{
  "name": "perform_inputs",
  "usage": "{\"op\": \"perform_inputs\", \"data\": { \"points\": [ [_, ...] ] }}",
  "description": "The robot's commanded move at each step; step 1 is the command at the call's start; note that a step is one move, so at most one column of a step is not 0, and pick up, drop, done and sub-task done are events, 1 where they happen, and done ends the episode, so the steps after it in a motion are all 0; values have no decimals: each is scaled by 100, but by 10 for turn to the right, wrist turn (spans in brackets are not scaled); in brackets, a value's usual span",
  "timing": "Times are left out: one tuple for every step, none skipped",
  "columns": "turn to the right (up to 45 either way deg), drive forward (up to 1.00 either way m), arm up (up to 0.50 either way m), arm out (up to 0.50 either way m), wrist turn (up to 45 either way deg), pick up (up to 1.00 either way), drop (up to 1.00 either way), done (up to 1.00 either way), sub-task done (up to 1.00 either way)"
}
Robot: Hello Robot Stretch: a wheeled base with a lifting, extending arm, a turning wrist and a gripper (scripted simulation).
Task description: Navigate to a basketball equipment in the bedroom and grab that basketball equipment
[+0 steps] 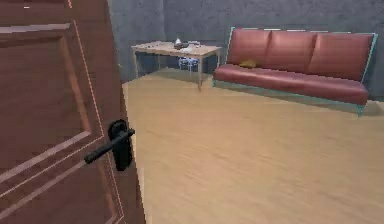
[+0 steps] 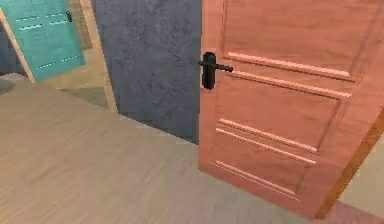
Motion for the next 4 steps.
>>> {"op": "perform_inputs", "data": {
  "points": [
    [-450,0,0,0,0,0,0,0,0],
    [-450,0,0,0,0,0,0,0,0],
    [-450,0,0,0,0,0,0,0,0],
    [-390,0,0,0,0,0,0,0,0]
  ]
}}
